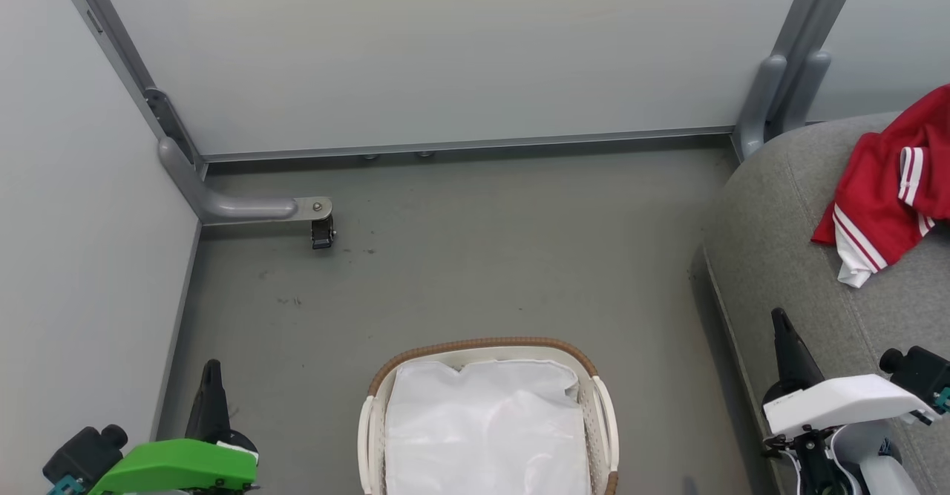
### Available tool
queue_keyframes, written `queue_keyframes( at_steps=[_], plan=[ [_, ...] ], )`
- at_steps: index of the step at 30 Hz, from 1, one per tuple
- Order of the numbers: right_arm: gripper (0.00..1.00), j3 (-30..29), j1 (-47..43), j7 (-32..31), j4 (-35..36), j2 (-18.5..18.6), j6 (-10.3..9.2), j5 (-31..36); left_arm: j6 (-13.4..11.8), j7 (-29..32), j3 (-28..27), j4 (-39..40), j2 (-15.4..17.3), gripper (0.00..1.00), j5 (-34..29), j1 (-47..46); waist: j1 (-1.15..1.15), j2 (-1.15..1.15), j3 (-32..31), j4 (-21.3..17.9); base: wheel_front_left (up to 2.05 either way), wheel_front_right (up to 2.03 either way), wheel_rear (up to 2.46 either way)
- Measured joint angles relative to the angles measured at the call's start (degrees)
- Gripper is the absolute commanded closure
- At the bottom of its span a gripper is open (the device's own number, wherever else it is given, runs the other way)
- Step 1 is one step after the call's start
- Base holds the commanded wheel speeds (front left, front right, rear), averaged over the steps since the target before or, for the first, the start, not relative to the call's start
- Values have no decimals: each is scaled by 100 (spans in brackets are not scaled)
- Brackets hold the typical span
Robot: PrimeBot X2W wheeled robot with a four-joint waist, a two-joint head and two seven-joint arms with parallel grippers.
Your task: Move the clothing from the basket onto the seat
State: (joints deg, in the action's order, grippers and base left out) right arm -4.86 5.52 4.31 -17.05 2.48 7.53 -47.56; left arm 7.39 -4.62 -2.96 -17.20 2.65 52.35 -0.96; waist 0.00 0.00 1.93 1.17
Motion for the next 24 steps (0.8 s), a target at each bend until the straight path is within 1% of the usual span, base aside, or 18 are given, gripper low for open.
queue_keyframes(
  at_steps=[24],
  plan=[
    [100, -58, 8, -404, 104, 8, -1, -1653, 0, 404, -113, 108, 4, 100, 1490, -172, 0, 0, -52, -35, 0, 0, 0]
  ],
)
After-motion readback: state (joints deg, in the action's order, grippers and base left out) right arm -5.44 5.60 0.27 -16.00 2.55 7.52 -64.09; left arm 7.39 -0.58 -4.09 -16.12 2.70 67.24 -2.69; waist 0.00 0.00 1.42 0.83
